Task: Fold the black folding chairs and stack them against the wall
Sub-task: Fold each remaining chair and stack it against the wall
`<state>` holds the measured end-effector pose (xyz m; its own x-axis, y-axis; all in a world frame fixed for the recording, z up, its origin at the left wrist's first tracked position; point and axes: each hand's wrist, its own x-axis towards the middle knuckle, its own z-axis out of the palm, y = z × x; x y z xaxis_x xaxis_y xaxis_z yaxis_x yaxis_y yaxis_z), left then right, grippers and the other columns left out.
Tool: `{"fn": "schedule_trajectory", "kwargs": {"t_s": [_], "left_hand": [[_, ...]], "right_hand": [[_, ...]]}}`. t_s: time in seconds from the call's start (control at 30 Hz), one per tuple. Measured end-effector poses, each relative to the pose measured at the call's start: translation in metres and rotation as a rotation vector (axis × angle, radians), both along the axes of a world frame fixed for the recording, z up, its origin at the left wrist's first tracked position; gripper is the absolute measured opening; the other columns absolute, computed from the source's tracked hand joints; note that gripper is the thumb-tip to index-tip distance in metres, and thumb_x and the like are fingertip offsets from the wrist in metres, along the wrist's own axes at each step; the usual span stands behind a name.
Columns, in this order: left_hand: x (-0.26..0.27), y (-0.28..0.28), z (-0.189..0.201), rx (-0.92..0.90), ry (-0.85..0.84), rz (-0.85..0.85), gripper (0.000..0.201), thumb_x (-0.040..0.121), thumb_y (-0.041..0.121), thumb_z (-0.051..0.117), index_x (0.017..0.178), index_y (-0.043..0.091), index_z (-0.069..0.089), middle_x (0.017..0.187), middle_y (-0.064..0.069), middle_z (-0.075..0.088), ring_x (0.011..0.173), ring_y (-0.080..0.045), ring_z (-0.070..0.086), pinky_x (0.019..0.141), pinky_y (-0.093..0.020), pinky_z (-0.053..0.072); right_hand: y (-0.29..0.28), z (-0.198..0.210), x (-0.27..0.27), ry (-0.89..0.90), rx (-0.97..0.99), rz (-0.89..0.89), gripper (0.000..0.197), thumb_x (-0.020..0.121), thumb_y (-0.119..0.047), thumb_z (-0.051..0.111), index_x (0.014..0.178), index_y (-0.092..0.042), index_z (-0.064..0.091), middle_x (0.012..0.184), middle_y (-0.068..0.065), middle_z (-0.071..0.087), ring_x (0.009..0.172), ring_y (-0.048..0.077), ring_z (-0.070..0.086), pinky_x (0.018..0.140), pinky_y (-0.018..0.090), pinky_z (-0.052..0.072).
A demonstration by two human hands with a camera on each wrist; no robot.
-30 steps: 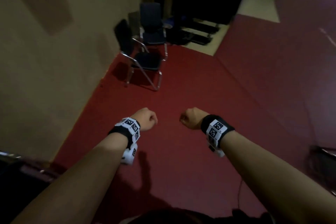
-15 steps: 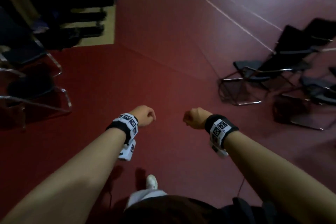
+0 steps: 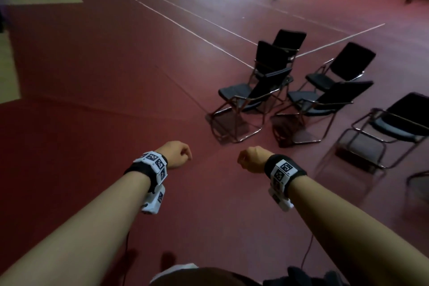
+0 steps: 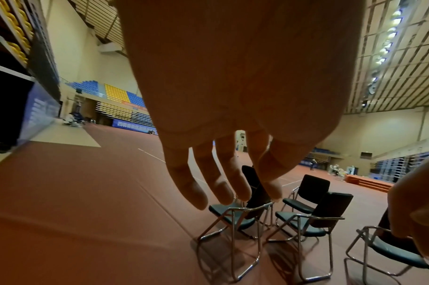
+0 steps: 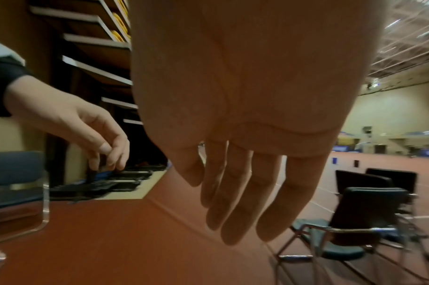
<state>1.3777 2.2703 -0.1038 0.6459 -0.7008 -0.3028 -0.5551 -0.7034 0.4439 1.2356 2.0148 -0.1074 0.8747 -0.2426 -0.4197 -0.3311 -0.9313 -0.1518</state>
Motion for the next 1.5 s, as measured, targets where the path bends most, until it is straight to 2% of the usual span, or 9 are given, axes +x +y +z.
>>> {"fn": "schedule_trajectory", "kwargs": {"t_s": [0.13, 0.37, 0.5, 0.67, 0.9, 1.03, 1.17, 1.33, 1.5], "left_hand": [[0.063, -0.044, -0.017, 0.009, 0.013, -0.074, 0.025, 0.095, 0.017, 0.051, 0.1, 0.026, 0.074, 0.102, 0.006, 0.061, 0.093, -0.012, 0.057, 0.082, -0.022, 0.04], [0.103, -0.118, -0.051, 0.084, 0.074, -0.219, 0.026, 0.096, 0.017, 0.05, 0.1, 0.026, 0.075, 0.114, 0.002, 0.067, 0.102, -0.018, 0.063, 0.084, -0.022, 0.042], [0.129, -0.185, -0.07, 0.116, 0.115, -0.303, 0.025, 0.096, 0.018, 0.051, 0.096, 0.029, 0.074, 0.113, 0.003, 0.068, 0.092, -0.013, 0.059, 0.082, -0.024, 0.042], [0.169, -0.249, -0.079, 0.168, 0.14, -0.311, 0.026, 0.095, 0.018, 0.05, 0.096, 0.03, 0.074, 0.104, 0.006, 0.064, 0.096, -0.016, 0.062, 0.083, -0.024, 0.044], [0.272, -0.353, -0.072, 0.218, 0.116, -0.156, 0.026, 0.095, 0.017, 0.051, 0.086, 0.034, 0.069, 0.098, 0.007, 0.068, 0.089, -0.012, 0.064, 0.082, -0.024, 0.048], [0.322, -0.407, -0.073, 0.231, 0.089, -0.121, 0.024, 0.095, 0.016, 0.052, 0.093, 0.027, 0.072, 0.096, 0.005, 0.069, 0.087, -0.016, 0.065, 0.079, -0.023, 0.045], [0.358, -0.431, -0.073, 0.236, 0.082, -0.092, 0.024, 0.096, 0.015, 0.051, 0.098, 0.024, 0.074, 0.091, 0.007, 0.064, 0.085, -0.014, 0.063, 0.077, -0.022, 0.043], [0.454, -0.468, -0.099, 0.274, 0.089, -0.084, 0.025, 0.096, 0.015, 0.05, 0.098, 0.025, 0.073, 0.095, 0.005, 0.065, 0.088, -0.015, 0.063, 0.078, -0.022, 0.042], [0.544, -0.515, -0.121, 0.296, 0.101, -0.184, 0.025, 0.096, 0.015, 0.05, 0.104, 0.021, 0.073, 0.1, 0.005, 0.063, 0.091, -0.014, 0.058, 0.08, -0.021, 0.041]], "right_hand": [[-0.04, -0.02, 0.035, -0.025, 0.024, -0.126, 0.031, 0.095, -0.03, 0.048, 0.112, -0.021, 0.073, 0.106, 0.007, 0.075, 0.099, 0.03, 0.069, 0.09, 0.04, 0.056], [-0.089, -0.063, 0.029, 0.095, 0.108, -0.28, 0.031, 0.095, -0.032, 0.048, 0.111, -0.025, 0.073, 0.106, 0.003, 0.075, 0.098, 0.026, 0.07, 0.09, 0.037, 0.056], [-0.143, -0.088, 0.027, 0.161, 0.129, -0.376, 0.032, 0.097, -0.033, 0.047, 0.115, -0.023, 0.071, 0.108, 0.004, 0.075, 0.099, 0.026, 0.069, 0.091, 0.04, 0.056], [-0.21, -0.114, 0.044, 0.212, 0.176, -0.455, 0.033, 0.098, -0.029, 0.046, 0.118, -0.022, 0.071, 0.112, 0.005, 0.074, 0.103, 0.026, 0.069, 0.092, 0.038, 0.055], [-0.331, -0.15, 0.14, 0.196, 0.271, -0.42, 0.035, 0.094, -0.029, 0.046, 0.116, -0.022, 0.073, 0.109, 0.004, 0.076, 0.104, 0.027, 0.069, 0.092, 0.037, 0.055], [-0.397, -0.165, 0.196, 0.196, 0.251, -0.383, 0.037, 0.095, -0.03, 0.045, 0.117, -0.018, 0.072, 0.113, 0.008, 0.074, 0.107, 0.03, 0.068, 0.095, 0.037, 0.053], [-0.423, -0.157, 0.244, 0.192, 0.284, -0.369, 0.034, 0.095, -0.026, 0.047, 0.113, -0.018, 0.074, 0.112, 0.008, 0.074, 0.107, 0.029, 0.068, 0.094, 0.035, 0.053], [-0.47, -0.161, 0.358, 0.205, 0.236, -0.298, 0.034, 0.093, -0.028, 0.046, 0.11, -0.017, 0.073, 0.109, 0.009, 0.074, 0.102, 0.032, 0.068, 0.092, 0.039, 0.055], [-0.501, -0.152, 0.451, 0.177, 0.169, -0.329, 0.036, 0.094, -0.029, 0.045, 0.111, -0.016, 0.073, 0.113, 0.012, 0.073, 0.103, 0.034, 0.067, 0.091, 0.038, 0.055]]}}
